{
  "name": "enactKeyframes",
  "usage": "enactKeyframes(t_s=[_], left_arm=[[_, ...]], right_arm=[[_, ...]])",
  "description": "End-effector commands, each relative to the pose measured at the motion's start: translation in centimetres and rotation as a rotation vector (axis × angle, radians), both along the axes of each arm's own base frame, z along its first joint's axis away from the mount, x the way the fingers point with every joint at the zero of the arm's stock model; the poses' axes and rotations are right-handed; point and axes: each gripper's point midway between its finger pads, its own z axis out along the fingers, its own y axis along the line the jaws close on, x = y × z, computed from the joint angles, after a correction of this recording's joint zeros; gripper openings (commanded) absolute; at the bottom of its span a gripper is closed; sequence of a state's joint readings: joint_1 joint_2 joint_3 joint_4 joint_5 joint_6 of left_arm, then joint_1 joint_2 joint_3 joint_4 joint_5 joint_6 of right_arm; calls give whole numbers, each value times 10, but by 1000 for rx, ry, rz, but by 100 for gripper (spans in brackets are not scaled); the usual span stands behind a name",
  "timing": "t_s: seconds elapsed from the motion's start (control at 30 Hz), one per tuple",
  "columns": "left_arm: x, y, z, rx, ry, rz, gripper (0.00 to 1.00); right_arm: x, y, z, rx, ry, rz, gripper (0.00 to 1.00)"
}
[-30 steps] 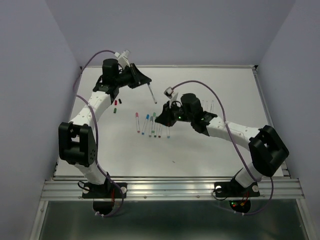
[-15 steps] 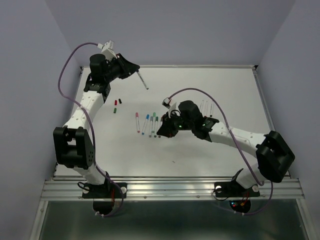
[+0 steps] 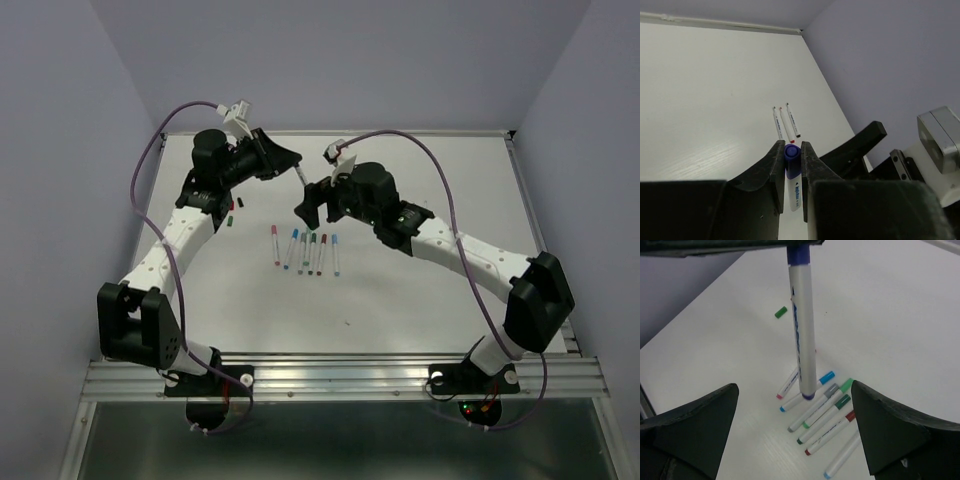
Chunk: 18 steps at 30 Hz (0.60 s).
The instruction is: Open the pen caps
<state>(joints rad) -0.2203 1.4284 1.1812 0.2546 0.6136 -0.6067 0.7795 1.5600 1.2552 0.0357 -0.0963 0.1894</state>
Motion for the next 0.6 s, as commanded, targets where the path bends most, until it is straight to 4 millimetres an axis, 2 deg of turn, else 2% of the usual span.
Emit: enactKeyframes(t_s=[0.0, 0.1, 0.2, 0.23, 0.3, 0.33, 0.4, 0.43, 0.53, 0.57], left_arm=[[-19, -10, 27, -24, -97, -40, 0], [-23, -17, 24, -26, -88, -60, 0], [-24, -20, 22, -24, -85, -66, 0], [-24, -20, 21, -24, -81, -65, 0], [-23, -20, 20, -22, -80, -66, 0], [-23, -20, 19, -21, -77, -65, 0], [-21, -20, 18, -17, -76, -64, 0], [-18, -20, 16, -15, -70, -61, 0], [-11, -19, 14, -4, -57, -40, 0], [-4, -17, 13, 8, -56, -26, 0]], right_arm=[[30, 5, 29, 14, -95, -49, 100], [40, 13, 35, 25, -106, -39, 100], [39, 22, 37, 42, -96, -2, 72], [40, 25, 35, 42, -92, 7, 53], [40, 26, 33, 42, -86, 14, 38], [39, 26, 31, 40, -84, 15, 25], [35, 27, 26, 37, -69, 29, 13], [31, 27, 20, 36, -52, 46, 1], [19, 28, 5, 27, -18, 96, 1], [9, 28, -8, 20, 14, 131, 1]])
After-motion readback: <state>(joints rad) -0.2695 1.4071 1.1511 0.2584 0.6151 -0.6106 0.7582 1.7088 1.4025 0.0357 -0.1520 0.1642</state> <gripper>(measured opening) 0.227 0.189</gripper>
